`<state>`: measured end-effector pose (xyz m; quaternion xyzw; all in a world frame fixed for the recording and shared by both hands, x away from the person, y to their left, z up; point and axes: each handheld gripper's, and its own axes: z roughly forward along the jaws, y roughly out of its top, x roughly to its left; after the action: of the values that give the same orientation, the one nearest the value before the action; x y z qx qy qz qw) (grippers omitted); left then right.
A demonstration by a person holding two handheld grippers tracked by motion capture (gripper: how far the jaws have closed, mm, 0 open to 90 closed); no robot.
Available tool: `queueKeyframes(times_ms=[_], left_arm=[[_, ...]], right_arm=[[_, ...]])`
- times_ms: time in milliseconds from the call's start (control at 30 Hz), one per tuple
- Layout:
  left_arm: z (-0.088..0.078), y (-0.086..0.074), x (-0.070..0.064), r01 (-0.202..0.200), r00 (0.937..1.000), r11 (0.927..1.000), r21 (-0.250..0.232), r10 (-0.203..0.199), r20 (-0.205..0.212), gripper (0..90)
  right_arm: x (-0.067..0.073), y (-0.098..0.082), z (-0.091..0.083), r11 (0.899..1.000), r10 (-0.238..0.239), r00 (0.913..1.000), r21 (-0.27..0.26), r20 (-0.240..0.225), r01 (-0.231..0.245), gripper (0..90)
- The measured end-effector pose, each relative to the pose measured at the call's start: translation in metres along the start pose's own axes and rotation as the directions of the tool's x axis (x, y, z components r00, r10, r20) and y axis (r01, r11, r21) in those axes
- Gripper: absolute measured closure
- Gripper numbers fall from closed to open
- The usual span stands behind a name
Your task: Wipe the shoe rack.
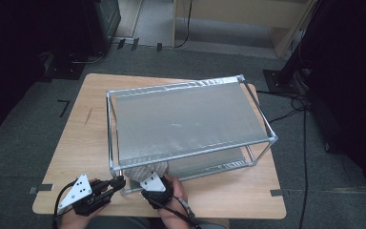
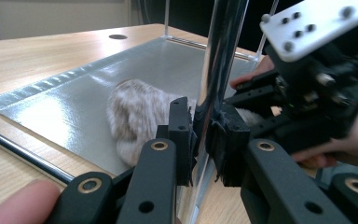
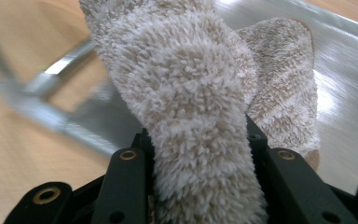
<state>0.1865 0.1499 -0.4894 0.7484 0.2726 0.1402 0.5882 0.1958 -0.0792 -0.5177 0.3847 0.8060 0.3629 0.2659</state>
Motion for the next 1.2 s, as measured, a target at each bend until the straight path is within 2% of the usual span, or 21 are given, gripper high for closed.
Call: queueKeyframes(times_ms=[100,233,300,433,467,567,600,633,767,867,933,967,1033,1200], left_arm=[[0.0,0.0,-0.001,-0.016,0.9998,0.9999,0.006,0.016,-0.011,79.5],[0.002,0.001,-0.002,-0.02,0.9996,0.9998,0.009,0.02,-0.021,79.8],[0.002,0.001,-0.001,-0.023,0.9996,0.9997,0.009,0.023,-0.019,79.9],[0.001,0.001,0.001,-0.018,0.9995,0.9998,0.007,0.018,-0.027,79.9],[0.0,0.0,0.002,-0.014,0.9995,0.9999,0.007,0.014,-0.029,79.9],[-0.001,0.0,0.005,-0.005,0.9993,1.0,0.002,0.005,-0.037,79.7],[-0.001,0.0,0.005,-0.005,0.9993,1.0,0.002,0.005,-0.037,79.7],[-0.001,0.0,0.006,-0.002,0.9991,1.0,0.0,0.002,-0.043,79.7],[-0.002,-0.001,0.008,0.003,0.9986,1.0,-0.001,-0.003,-0.053,79.7],[-0.002,-0.001,0.009,0.008,0.9981,1.0,-0.005,-0.008,-0.061,79.6],[-0.002,-0.001,0.01,0.01,0.9979,0.9999,-0.005,-0.01,-0.064,79.6],[-0.002,-0.001,0.01,0.01,0.9977,0.9999,-0.006,-0.01,-0.066,79.6],[-0.002,-0.001,0.011,0.012,0.9975,0.9999,-0.006,-0.012,-0.07,79.5],[-0.001,-0.001,0.014,0.02,0.9969,0.9997,-0.011,-0.021,-0.076,79.4]], right_arm=[[0.001,0.0,-0.001,1.0,-0.019,0.9998,-0.006,-0.003,0.019,66.7],[-0.016,-0.002,-0.005,0.999,0.042,0.9979,0.008,-0.049,-0.042,67.7],[-0.025,-0.005,-0.008,0.998,0.066,0.9972,0.014,-0.034,-0.066,67.8],[-0.058,-0.017,-0.018,0.993,0.109,0.9939,0.033,0.011,-0.11,67.8],[-0.066,-0.02,-0.02,0.99,0.135,0.9906,0.037,0.022,-0.136,67.7],[-0.094,-0.03,-0.028,0.984,0.169,0.9832,0.05,0.068,-0.173,67.7],[-0.094,-0.03,-0.028,0.984,0.169,0.9832,0.05,0.068,-0.173,67.7],[-0.117,-0.039,-0.034,0.978,0.193,0.9751,0.054,0.109,-0.2,67.8],[-0.146,-0.052,-0.044,0.968,0.234,0.9593,0.058,0.158,-0.246,67.8],[-0.166,-0.063,-0.052,0.966,0.237,0.9487,0.055,0.21,-0.253,67.8],[-0.18,-0.07,-0.057,0.954,0.279,0.9316,0.043,0.233,-0.297,67.9],[-0.185,-0.073,-0.059,0.948,0.296,0.9229,0.041,0.246,-0.315,67.9],[-0.195,-0.079,-0.063,0.946,0.301,0.9129,0.038,0.276,-0.323,67.9],[-0.206,-0.085,-0.068,0.942,0.305,0.8949,0.036,0.326,-0.334,67.9]])
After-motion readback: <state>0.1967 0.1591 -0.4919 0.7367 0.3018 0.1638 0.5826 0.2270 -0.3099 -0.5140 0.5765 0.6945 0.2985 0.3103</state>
